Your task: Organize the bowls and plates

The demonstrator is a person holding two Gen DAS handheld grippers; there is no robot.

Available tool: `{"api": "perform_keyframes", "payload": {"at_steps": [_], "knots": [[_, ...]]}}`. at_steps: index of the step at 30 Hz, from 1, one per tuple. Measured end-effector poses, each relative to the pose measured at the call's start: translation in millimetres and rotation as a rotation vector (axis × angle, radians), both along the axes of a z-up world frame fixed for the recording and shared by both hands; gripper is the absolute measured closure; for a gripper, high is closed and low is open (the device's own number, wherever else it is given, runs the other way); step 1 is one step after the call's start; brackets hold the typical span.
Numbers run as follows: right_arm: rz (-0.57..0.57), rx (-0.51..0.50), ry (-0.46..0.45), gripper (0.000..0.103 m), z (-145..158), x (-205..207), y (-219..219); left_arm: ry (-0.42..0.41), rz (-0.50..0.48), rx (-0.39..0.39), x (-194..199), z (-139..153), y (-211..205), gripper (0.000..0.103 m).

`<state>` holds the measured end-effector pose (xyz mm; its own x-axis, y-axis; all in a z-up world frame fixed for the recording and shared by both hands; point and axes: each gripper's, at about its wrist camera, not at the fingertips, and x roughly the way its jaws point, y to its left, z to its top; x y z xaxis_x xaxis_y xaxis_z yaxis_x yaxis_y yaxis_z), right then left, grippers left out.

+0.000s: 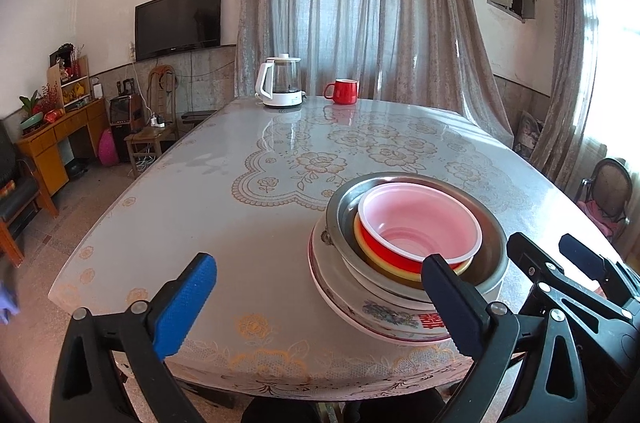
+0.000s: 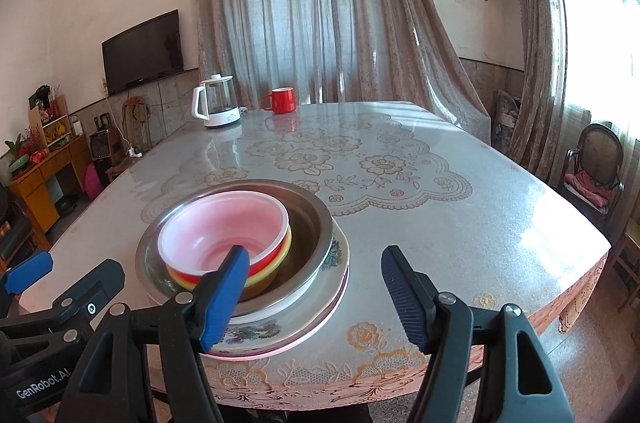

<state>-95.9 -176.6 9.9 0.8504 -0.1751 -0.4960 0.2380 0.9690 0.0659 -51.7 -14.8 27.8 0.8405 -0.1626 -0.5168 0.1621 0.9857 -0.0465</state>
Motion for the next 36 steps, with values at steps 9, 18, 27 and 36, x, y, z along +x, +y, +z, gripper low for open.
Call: {"api": "perform_keyframes", "payload": {"at_steps": [9, 18, 27, 36], "knots": [[0.016, -0.022, 0.004, 0.033, -4.0, 3.8, 3.3, 0.021, 0.04, -0.013, 6.1, -6.5, 6.0, 0.0], [0.024, -0.016, 0.003, 0.033, -4.2, 6.6, 2.7, 0.021, 0.028, -0.009, 7.3, -7.6, 4.5, 0.0], [0.028, -0.017, 0.003, 0.033, -3.7, 6.4, 3.5, 0.014, 0.024, -0.012, 6.2, -6.0, 5.2, 0.0], [0.034, -0.018, 0.01, 0.033, -4.1, 7.5, 6.1, 0.013, 0.026, -0.013, 8.0, -6.0, 6.9, 0.0]]}}
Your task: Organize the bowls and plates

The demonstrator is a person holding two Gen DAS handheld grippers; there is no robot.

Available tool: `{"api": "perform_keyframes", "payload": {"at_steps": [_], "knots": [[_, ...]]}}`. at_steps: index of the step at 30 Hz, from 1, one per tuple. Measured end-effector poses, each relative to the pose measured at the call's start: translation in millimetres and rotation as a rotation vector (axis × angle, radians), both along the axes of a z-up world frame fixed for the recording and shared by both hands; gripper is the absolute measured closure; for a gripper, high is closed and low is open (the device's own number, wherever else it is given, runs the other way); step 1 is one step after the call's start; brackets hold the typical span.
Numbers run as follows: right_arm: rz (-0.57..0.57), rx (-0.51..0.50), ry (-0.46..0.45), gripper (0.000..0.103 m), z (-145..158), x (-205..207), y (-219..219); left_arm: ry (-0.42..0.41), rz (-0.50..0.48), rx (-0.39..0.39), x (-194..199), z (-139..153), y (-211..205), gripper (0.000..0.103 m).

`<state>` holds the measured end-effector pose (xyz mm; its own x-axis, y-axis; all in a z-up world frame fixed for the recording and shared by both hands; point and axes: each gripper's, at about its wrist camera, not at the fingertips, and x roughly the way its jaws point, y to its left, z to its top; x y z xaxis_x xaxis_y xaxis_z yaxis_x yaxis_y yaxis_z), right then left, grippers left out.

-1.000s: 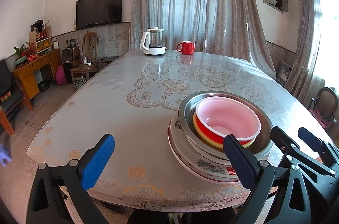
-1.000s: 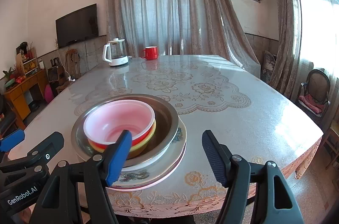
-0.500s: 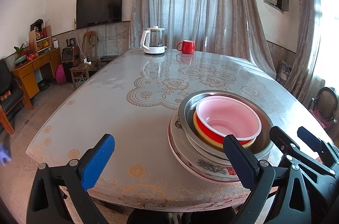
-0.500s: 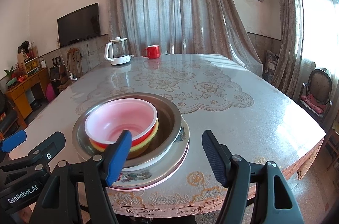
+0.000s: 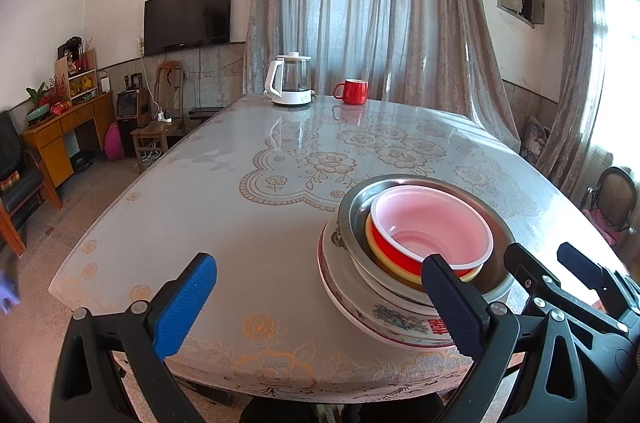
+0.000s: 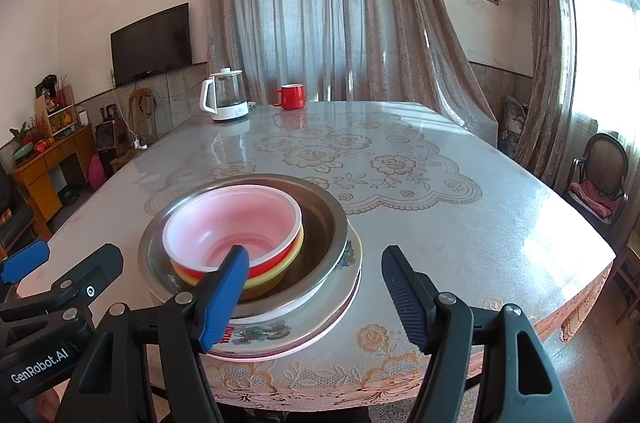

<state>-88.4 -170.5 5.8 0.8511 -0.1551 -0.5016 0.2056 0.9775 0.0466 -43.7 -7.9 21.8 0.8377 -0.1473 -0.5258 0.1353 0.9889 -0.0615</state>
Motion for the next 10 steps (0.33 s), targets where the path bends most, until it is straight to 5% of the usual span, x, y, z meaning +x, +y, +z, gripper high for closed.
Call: {"api": "perform_keyframes", "payload": {"at_steps": [10], "knots": [[0.001, 0.002, 0.006, 0.033, -1.1, 2.2, -0.1, -0.012, 0.024, -0.002, 2.3, -0.9, 6.2, 0.003]]}}
